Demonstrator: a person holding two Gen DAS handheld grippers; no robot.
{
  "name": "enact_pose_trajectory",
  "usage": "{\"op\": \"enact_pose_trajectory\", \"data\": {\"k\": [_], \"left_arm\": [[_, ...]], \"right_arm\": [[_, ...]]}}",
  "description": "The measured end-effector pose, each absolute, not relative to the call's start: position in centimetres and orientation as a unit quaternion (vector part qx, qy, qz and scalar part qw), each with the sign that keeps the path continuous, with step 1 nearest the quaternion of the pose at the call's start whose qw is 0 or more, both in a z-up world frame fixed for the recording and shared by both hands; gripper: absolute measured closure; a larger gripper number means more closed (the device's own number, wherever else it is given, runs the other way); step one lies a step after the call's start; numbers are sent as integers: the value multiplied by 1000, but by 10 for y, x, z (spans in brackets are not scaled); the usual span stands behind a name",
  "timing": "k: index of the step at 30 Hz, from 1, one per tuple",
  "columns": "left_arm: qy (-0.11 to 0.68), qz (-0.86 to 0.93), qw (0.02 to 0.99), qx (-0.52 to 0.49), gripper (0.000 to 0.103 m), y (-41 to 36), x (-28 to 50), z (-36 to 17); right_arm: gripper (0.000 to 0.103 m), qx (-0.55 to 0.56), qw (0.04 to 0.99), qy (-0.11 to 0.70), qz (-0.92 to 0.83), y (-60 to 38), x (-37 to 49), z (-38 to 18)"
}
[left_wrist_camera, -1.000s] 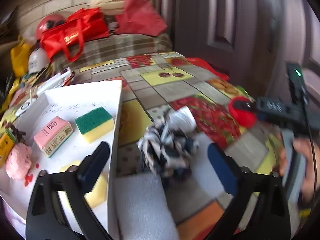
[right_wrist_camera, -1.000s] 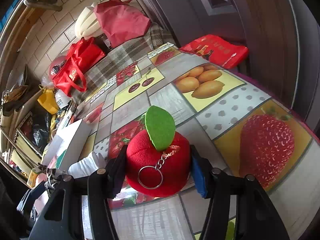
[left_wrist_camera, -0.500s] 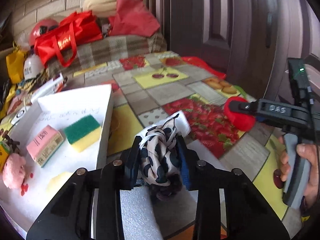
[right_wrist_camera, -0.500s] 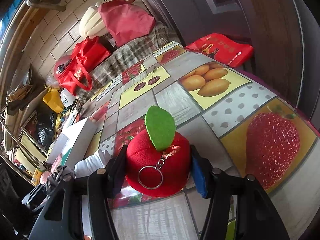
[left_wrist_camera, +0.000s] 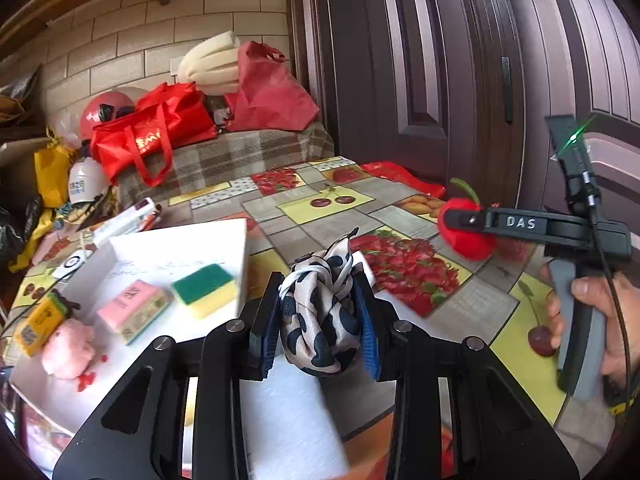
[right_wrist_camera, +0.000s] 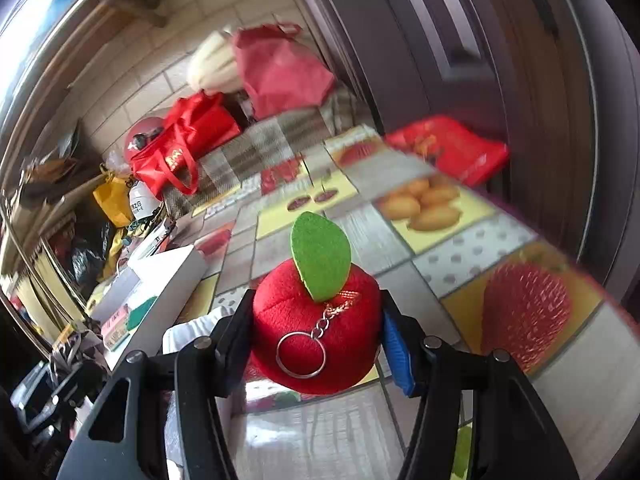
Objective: Organize soft objects
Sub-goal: 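Carry the patterned cloth with the left tool while the right tool carries the apple plush over the tray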
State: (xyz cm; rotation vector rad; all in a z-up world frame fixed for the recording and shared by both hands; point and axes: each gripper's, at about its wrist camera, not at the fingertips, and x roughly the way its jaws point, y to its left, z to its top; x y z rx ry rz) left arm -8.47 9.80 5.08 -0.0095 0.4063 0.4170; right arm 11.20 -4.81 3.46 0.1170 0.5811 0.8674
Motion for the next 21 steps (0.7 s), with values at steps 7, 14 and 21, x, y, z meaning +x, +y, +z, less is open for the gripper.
{"op": "enact_pose_trajectory", "data": {"k": [7,14,21], "left_arm": [[182,223,958,0,70,112,-120,52],[167,249,954,-26,70,140,-153,52],[160,275,947,-42,70,164,-173,51]], "right_arm": [[45,-28,900,152,408,-35,59,52],[45,-45,885,134,444,-13,26,52],[45,-48,870,139,471,6,4,50]]}}
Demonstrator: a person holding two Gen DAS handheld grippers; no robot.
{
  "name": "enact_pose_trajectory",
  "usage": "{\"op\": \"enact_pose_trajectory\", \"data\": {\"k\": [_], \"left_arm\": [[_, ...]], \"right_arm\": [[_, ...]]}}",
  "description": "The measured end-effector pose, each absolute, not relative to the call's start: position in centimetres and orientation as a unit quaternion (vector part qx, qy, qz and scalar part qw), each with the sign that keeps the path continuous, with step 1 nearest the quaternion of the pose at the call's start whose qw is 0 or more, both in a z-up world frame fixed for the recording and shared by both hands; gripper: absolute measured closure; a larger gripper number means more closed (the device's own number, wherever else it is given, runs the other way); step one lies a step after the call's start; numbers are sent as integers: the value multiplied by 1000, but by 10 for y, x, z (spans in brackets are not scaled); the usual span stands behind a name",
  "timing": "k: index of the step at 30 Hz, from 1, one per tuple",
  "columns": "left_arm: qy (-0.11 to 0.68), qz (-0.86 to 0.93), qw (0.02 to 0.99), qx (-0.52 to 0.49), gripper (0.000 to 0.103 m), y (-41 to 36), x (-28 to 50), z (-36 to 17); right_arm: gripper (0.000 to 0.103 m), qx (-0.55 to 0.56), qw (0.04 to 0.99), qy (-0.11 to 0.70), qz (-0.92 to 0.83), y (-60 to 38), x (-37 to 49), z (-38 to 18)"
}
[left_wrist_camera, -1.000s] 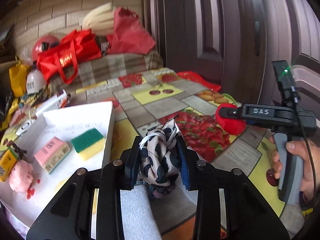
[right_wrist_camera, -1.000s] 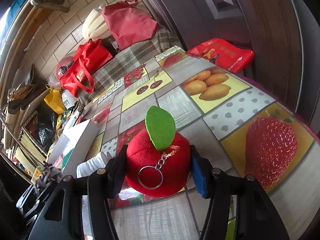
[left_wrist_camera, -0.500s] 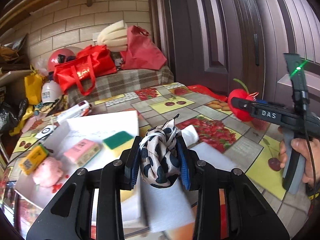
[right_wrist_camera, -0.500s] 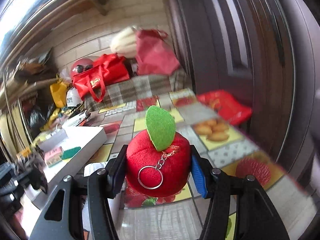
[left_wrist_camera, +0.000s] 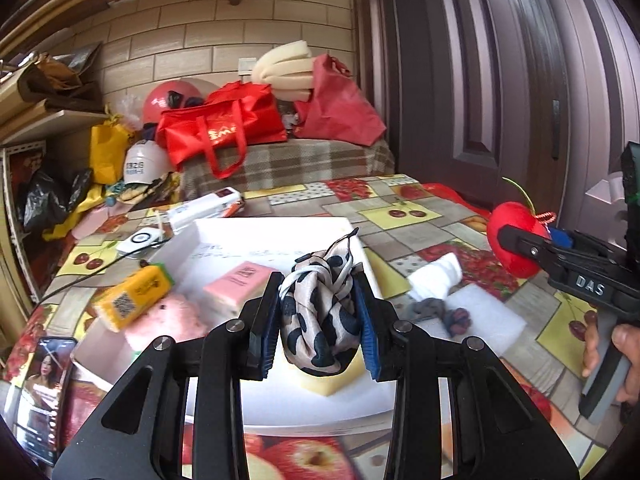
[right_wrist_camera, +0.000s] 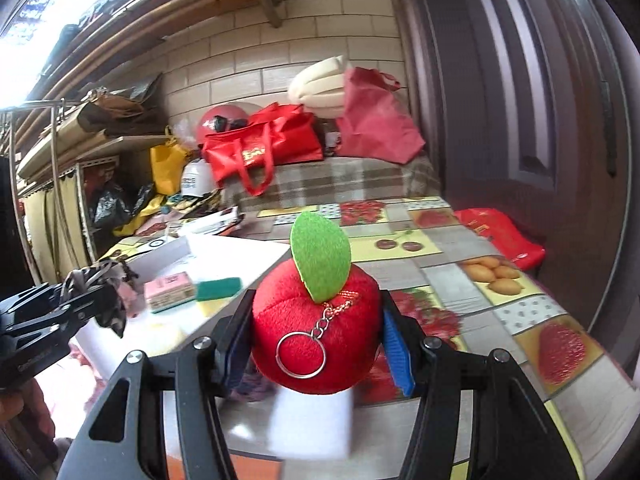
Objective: Organize soft objects
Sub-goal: 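Carry the patterned cloth with the left tool while the right tool carries the apple plush over the tray, then open the left tool dropping the cloth into the tray while the right tool releases the apple plush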
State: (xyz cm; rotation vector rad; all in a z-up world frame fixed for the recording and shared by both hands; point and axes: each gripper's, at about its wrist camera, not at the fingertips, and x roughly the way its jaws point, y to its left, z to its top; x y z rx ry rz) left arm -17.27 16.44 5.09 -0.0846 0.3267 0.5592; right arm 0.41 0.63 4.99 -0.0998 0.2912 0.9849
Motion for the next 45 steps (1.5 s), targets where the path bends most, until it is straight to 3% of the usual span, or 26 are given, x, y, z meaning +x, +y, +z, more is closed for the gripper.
{"op": "enact_pose_trajectory", "data": {"k": [22,45], "left_arm": [[155,347,923,-60,69,230,-208,47],[179,368,909,-85,69,289,-191,43]], "right_arm": [[45,-92,814,159,552,90,-62,40],[44,-117,794,208,559,159,-73,31]]}}
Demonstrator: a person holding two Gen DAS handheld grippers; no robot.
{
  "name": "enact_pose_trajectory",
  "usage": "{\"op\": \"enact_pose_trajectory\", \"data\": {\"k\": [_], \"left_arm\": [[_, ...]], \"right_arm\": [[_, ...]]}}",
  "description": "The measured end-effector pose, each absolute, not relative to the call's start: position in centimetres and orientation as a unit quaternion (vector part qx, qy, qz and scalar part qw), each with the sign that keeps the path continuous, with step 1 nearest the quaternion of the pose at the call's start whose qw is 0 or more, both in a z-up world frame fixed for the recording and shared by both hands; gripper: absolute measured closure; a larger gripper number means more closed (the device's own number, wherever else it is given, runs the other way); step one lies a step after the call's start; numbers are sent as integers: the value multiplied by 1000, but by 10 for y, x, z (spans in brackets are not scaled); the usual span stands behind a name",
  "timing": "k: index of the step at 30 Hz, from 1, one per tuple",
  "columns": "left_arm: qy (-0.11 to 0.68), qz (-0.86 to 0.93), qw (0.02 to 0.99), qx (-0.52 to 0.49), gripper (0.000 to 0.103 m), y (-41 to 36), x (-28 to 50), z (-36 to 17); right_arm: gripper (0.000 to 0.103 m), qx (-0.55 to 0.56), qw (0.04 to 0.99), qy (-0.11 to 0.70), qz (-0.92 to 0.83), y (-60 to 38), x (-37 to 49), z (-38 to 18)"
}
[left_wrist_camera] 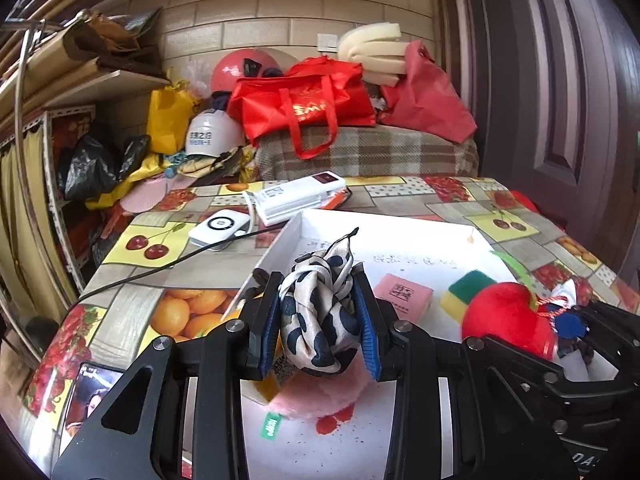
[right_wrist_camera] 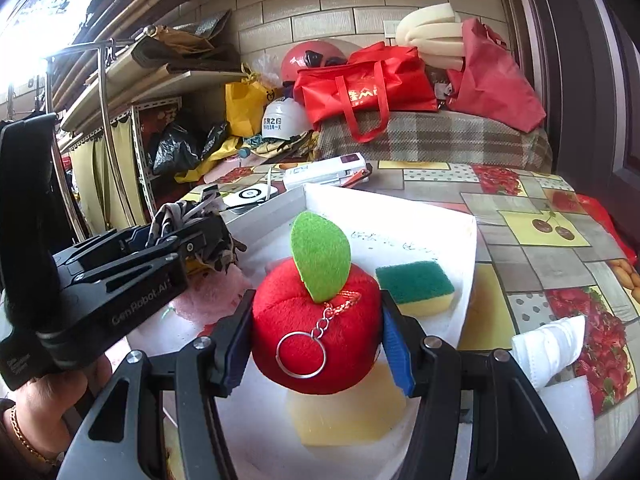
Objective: Organize soft objects
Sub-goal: 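Open the left tool dropping the cloth into the tray while the right tool releases the apple plush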
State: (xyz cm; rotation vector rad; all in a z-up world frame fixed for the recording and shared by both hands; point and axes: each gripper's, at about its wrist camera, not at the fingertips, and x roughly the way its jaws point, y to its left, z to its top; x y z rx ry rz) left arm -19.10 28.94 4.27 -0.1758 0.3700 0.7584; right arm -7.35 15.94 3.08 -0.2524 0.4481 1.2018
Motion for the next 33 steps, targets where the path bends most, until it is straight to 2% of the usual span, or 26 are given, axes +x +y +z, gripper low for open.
{"op": "enact_pose_trajectory", "data": {"k": [2,3,4,5,6,7,8,27,33], "left_arm": [[184,359,912,-77,68,287,-187,43],[186,358,912,-72,59,286,-186,43],[185,360,912,-67,44,284,-186,43],[183,363,911,-64,35,282,-186,43],[179,377,907,-62,17,282,-187,44],[175,383,904,-67,4,284,-189,44],[172,386,903,-76,1,286,-192,44],[139,408,900,-61,0,277,-202,47],[120,421,898,-57,0,272,-210,50]], "right_arm": [[40,-124,793,215,556,162,-73,30],[38,-125,793,218,555,162,-71,29],[34,-124,795,220,552,162,-71,29],[30,-121,798,219,548,160,-70,30],[27,-118,799,219,547,159,-69,30],[22,-112,801,219,546,157,-67,30],[22,-109,800,220,547,156,-66,30],[20,-89,809,195,547,149,-68,36],[20,-36,834,133,534,120,-75,45]]}}
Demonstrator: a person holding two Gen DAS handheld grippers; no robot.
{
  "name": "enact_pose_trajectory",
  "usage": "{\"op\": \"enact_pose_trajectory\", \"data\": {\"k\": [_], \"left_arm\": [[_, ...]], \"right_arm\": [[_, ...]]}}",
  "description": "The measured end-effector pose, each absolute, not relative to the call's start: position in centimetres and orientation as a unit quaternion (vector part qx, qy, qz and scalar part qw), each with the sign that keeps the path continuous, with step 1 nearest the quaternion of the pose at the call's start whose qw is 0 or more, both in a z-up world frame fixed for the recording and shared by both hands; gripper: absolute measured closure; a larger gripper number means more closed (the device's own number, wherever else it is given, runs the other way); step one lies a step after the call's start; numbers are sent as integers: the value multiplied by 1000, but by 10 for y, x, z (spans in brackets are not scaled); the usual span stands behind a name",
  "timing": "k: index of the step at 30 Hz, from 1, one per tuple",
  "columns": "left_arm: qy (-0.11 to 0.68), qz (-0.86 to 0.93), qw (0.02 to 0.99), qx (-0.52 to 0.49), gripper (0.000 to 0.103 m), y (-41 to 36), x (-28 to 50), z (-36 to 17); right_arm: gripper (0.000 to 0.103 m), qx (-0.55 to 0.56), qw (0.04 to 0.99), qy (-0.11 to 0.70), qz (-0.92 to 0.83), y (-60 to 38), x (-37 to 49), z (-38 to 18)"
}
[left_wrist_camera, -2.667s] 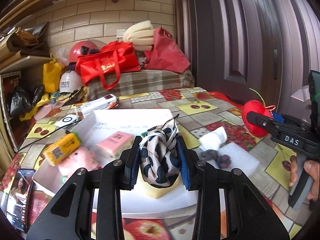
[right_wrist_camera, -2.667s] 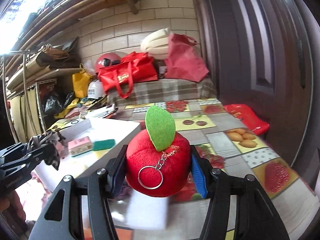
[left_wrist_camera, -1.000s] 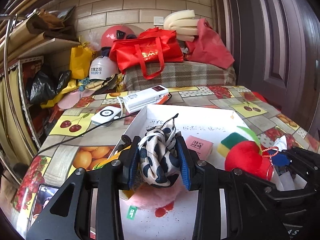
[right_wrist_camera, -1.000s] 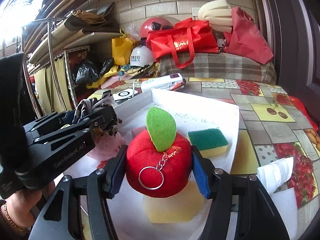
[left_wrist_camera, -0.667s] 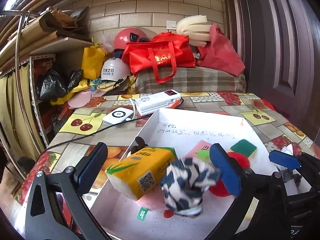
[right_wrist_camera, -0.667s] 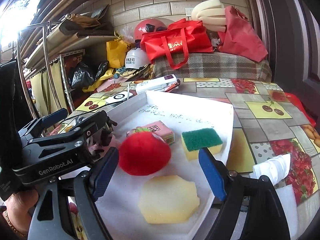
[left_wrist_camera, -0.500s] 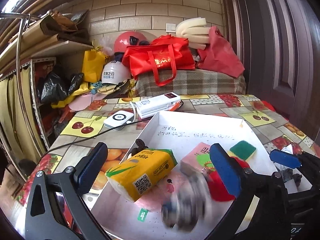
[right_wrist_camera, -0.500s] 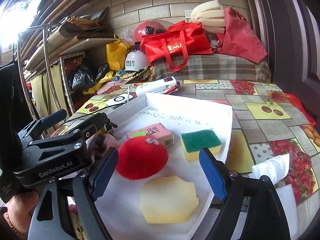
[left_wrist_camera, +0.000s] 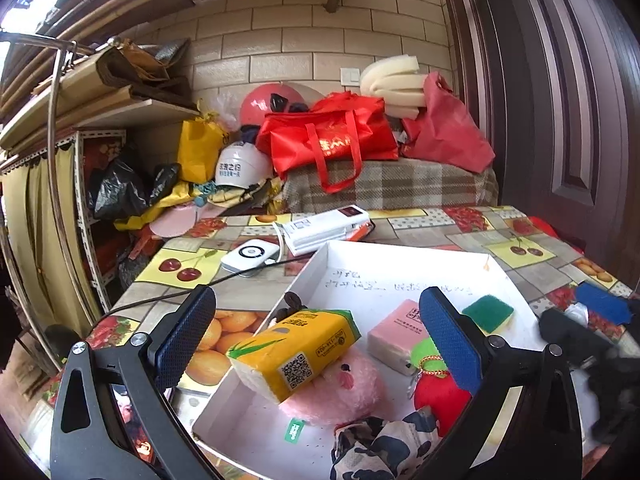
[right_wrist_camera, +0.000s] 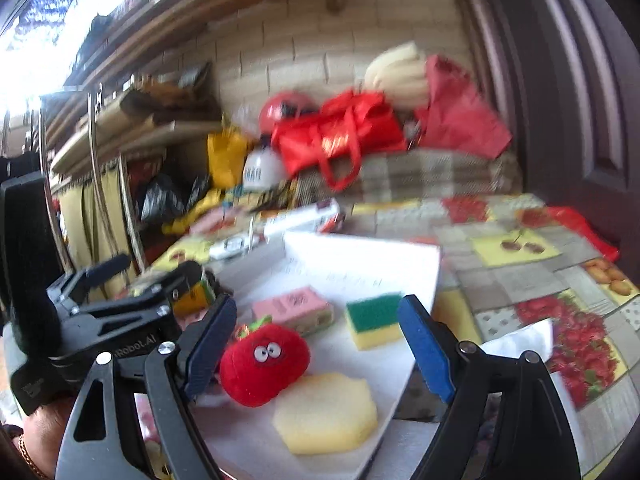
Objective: Organize soft objects
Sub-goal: 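Open the left tool dropping the cloth into the tray while the right tool releases the apple plush, then withdraw both tools from the tray toward the remaining rope knot and foam sheets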
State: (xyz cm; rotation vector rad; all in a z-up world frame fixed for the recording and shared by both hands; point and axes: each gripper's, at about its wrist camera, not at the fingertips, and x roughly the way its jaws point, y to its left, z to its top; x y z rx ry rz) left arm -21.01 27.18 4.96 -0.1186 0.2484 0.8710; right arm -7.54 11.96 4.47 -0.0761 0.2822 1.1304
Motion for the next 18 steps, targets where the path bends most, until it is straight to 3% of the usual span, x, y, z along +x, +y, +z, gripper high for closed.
{"op": "enact_pose_trajectory", "data": {"k": [5,12,15,18], "left_arm": [[109,430,894,-62,0,264,-218,51],[60,405,908,-86,0,247,-240,58],[46,371,921,-110,0,245,-245,59],[57,334,935,-107,0,241,-238,58]], "right_arm": [[20,-42,861,91,499,105,-85,50],[19,47,868,34,493,55,-72,64],[3,47,852,72,517,52,-53,61],[0,39,849,120,513,47,-28,56]]}}
